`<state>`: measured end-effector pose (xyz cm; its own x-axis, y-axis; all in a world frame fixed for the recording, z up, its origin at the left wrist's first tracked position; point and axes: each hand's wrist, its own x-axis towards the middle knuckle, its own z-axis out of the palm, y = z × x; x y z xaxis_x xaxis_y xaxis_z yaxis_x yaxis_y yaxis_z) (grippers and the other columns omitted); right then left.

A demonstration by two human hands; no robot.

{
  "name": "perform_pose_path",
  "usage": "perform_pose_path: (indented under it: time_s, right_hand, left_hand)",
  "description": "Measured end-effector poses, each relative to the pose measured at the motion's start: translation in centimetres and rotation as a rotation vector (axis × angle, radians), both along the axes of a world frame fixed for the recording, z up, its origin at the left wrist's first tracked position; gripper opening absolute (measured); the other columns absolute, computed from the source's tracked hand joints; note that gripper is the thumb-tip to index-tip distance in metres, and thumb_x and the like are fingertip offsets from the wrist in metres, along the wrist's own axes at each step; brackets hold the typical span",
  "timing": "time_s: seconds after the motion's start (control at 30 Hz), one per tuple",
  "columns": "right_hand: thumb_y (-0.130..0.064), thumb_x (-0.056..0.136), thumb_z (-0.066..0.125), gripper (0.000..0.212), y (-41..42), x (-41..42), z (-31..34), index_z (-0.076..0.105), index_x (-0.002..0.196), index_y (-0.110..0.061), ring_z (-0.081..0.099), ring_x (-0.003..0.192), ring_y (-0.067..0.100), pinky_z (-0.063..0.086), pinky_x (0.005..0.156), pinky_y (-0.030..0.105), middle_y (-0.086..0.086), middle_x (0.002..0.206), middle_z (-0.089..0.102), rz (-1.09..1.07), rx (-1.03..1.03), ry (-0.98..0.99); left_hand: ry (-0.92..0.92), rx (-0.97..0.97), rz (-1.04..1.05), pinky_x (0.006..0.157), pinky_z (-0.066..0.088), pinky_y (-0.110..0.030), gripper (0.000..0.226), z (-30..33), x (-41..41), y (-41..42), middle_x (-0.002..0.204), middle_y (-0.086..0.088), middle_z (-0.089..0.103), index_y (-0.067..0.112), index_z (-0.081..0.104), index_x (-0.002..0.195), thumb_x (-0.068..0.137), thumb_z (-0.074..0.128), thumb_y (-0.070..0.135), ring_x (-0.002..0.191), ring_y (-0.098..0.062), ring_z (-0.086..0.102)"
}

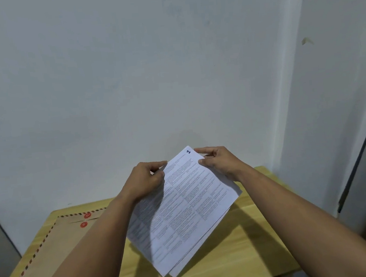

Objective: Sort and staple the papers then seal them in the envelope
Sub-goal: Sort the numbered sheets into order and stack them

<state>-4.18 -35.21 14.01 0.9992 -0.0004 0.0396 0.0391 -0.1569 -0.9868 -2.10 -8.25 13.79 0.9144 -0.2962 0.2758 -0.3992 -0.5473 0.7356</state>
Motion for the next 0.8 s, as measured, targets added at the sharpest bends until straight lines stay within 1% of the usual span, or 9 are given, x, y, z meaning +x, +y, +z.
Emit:
perform_pose_path:
  time_s: [0.13, 0.17, 0.2, 0.27, 0.33, 0.47, 0.57, 0.7, 0.8]
  right_hand:
    - [0.001, 0.098, 0.065, 0.043, -0.9, 1.0, -1.8, 0.067, 0.138, -0.014, 0.079, 0.096, 0.029, 0.061, 0.095, 0.048, 0.013, 0.11, 0.08, -0.071, 0.015, 0.059]
    - [0.001, 0.098, 0.065, 0.043, -1.1, 1.2, -2.4, 0.066, 0.139, -0.014, 0.079, 0.096, 0.028, 0.061, 0.095, 0.048, 0.012, 0.109, 0.08, -0.086, 0.018, 0.074]
    - [0.001, 0.098, 0.064, 0.044, -1.4, 1.3, -2.9, 0.065, 0.14, -0.014, 0.08, 0.094, 0.026, 0.062, 0.091, 0.044, 0.012, 0.109, 0.08, -0.104, 0.027, 0.088]
    - [0.003, 0.099, 0.063, 0.045, -1.7, 1.1, -3.8, 0.063, 0.141, -0.012, 0.08, 0.087, 0.021, 0.063, 0.075, 0.032, 0.013, 0.106, 0.08, -0.139, 0.06, 0.108]
    - [0.006, 0.099, 0.061, 0.045, -1.9, 0.8, -4.8, 0.062, 0.141, -0.009, 0.08, 0.077, 0.017, 0.06, 0.061, 0.025, 0.012, 0.098, 0.081, -0.166, 0.096, 0.13]
    - [0.01, 0.1, 0.056, 0.041, -2.2, 0.3, -6.9, 0.063, 0.137, -0.006, 0.078, 0.066, 0.015, 0.057, 0.052, 0.022, 0.006, 0.083, 0.08, -0.204, 0.136, 0.159]
    - [0.009, 0.1, 0.055, 0.035, -2.4, 0.1, -8.2, 0.066, 0.131, -0.001, 0.079, 0.068, 0.015, 0.057, 0.053, 0.021, 0.005, 0.084, 0.081, -0.222, 0.144, 0.146]
    - [0.001, 0.101, 0.06, 0.027, -2.6, 0.1, -7.5, 0.07, 0.125, -0.004, 0.079, 0.074, 0.019, 0.059, 0.057, 0.024, 0.01, 0.095, 0.081, -0.204, 0.138, 0.079]
    - [0.0, 0.102, 0.06, 0.024, -2.2, -0.1, -5.6, 0.073, 0.12, -0.011, 0.079, 0.073, 0.016, 0.058, 0.056, 0.023, 0.003, 0.09, 0.081, -0.155, 0.114, 0.025]
  left_hand:
    - [0.006, 0.09, 0.021, 0.094, 0.045, -0.026, 0.032, -1.1, 0.9, -0.1, 0.126, 0.014, 0.07, 0.029, 0.072, 0.129, 0.1, 0.059, 0.031, 0.115, -0.007, 0.063]
    - [0.008, 0.12, 0.034, 0.094, 0.044, -0.026, 0.033, -1.5, 1.2, -0.2, 0.127, 0.012, 0.071, 0.028, 0.071, 0.13, 0.1, 0.058, 0.029, 0.117, -0.008, 0.063]
    - [0.015, 0.145, 0.044, 0.094, 0.043, -0.026, 0.035, -2.0, 1.4, -0.3, 0.128, 0.01, 0.072, 0.027, 0.071, 0.131, 0.099, 0.057, 0.027, 0.119, -0.01, 0.062]
    - [0.027, 0.187, 0.054, 0.095, 0.043, -0.026, 0.038, -3.0, 1.9, -0.5, 0.132, 0.01, 0.07, 0.026, 0.071, 0.131, 0.096, 0.056, 0.022, 0.124, -0.01, 0.06]
    - [0.036, 0.221, 0.05, 0.096, 0.043, -0.027, 0.039, -4.1, 2.2, -1.0, 0.136, 0.011, 0.067, 0.025, 0.071, 0.13, 0.095, 0.056, 0.019, 0.127, -0.011, 0.059]
    - [0.058, 0.263, 0.051, 0.093, 0.044, -0.029, 0.039, -6.5, 2.9, -2.2, 0.134, 0.006, 0.067, 0.027, 0.071, 0.129, 0.094, 0.059, 0.016, 0.125, -0.017, 0.059]
    - [0.057, 0.287, 0.049, 0.09, 0.051, -0.035, 0.039, -7.5, 3.1, -2.7, 0.125, 0.005, 0.07, 0.03, 0.072, 0.126, 0.09, 0.063, 0.017, 0.115, -0.018, 0.063]
    - [0.091, 0.282, 0.048, 0.077, 0.058, -0.038, 0.027, -7.3, 3.5, -3.1, 0.093, 0.007, 0.074, 0.028, 0.075, 0.112, 0.086, 0.067, 0.027, 0.086, -0.014, 0.067]
    - [0.05, 0.203, 0.018, 0.074, 0.054, -0.033, 0.023, -6.5, 3.3, -3.9, 0.091, 0.008, 0.073, 0.026, 0.073, 0.113, 0.093, 0.062, 0.023, 0.085, -0.011, 0.067]
